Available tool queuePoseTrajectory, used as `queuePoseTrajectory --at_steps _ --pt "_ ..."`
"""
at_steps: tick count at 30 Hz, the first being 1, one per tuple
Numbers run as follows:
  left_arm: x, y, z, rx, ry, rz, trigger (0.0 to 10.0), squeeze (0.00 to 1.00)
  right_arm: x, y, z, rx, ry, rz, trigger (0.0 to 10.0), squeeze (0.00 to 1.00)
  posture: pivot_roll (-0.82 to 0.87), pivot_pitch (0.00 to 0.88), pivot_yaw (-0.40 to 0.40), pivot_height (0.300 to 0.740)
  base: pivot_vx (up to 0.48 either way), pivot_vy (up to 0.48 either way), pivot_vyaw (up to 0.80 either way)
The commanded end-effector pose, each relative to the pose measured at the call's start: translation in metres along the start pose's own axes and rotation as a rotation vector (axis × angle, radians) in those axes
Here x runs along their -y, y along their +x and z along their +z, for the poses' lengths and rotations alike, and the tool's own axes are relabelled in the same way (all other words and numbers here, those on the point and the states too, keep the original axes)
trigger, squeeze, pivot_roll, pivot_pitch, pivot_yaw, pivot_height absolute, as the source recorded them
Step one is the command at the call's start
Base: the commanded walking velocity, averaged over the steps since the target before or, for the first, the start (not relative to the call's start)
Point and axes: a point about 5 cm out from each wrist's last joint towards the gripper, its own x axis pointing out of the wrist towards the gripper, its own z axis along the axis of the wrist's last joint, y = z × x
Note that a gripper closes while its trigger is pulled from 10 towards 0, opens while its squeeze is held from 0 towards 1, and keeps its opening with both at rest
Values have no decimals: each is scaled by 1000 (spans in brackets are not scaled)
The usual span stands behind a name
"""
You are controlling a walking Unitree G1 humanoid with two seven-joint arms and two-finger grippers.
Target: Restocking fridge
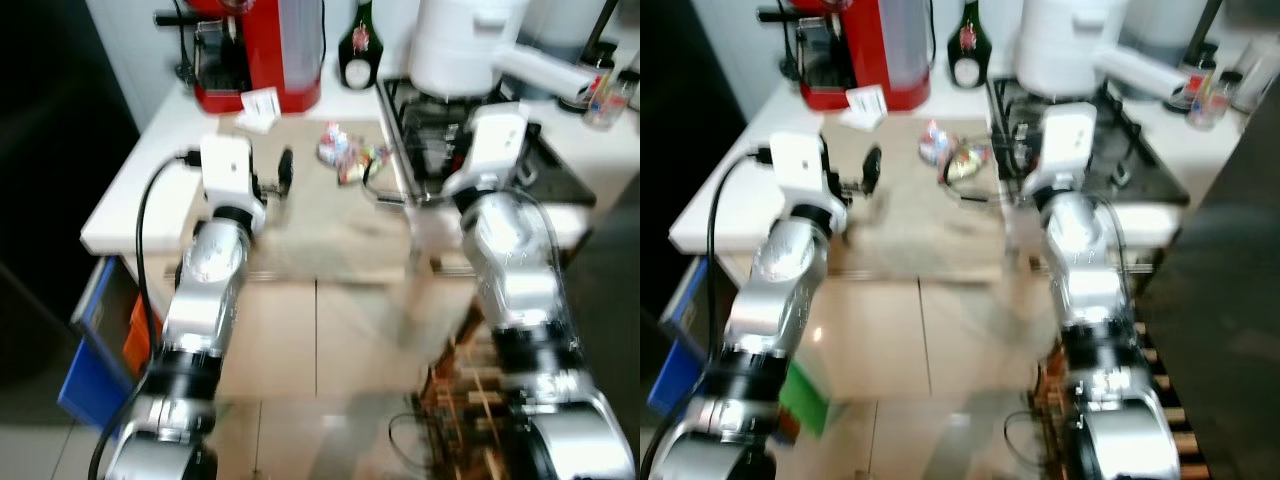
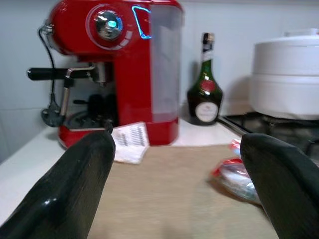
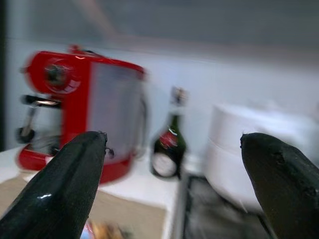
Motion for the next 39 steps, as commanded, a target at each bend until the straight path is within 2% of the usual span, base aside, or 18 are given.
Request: queuePoseTrajectory --at_steps 1,4,6,8,9,15,20,23,24,28,31,35,39 --pt "-8 1 5 17 -29 35 10000 0 -7 6 -4 -61 -21 86 10000 0 -12 0 11 740 480 0 0" --pt "-8 1 4 6 -86 42 10000 0 15 18 -3 -169 -47 139 10000 0 -8 0 -1 740 0 0 0" --pt "-8 1 3 -3 -111 37 10000 0 23 21 -6 -234 -37 174 10000 0 -5 0 -10 740 0 0 0" --pt "-9 0 2 -11 -139 33 10000 0 27 22 -10 -278 -18 218 10000 0 -1 0 -15 740 0 0 0" --pt "-9 0 2 -11 -139 33 10000 0 27 22 -10 -278 -18 218 10000 0 -1 0 -15 740 0 0 0" --pt "-10 -4 4 -15 -138 30 10000 0 39 24 -23 -432 37 272 10000 0 4 0 -41 740 0 0 0" --pt "-12 -9 4 -21 -145 38 10000 0 36 26 -27 -518 47 331 10000 0 17 0 -61 740 0 0 0" --pt "-8 -13 6 -19 -146 -7 10000 0 36 25 -28 -528 46 346 10000 0 20 0 -67 740 0 0 0" --pt "6 -16 12 0 -111 -159 10000 0 36 24 -30 -544 69 367 10000 0 25 0 -72 740 0 0 0" --pt "19 -24 18 -36 -20 -391 10000 0 36 22 -35 -579 93 374 10000 0 36 0 -73 740 0 0 0" --pt "20 -30 24 -40 22 -489 10000 0 35 20 -39 -600 96 384 10000 0 41 0 -73 740 0 0 0" --pt "17 -29 29 -37 53 -531 10000 0 33 19 -42 -613 98 398 10000 0 45 0 -75 740 0 0 0" --pt "15 -36 35 -40 65 -557 10000 0 29 19 -45 -622 88 412 10000 0 56 18 -78 740 0 0 0"
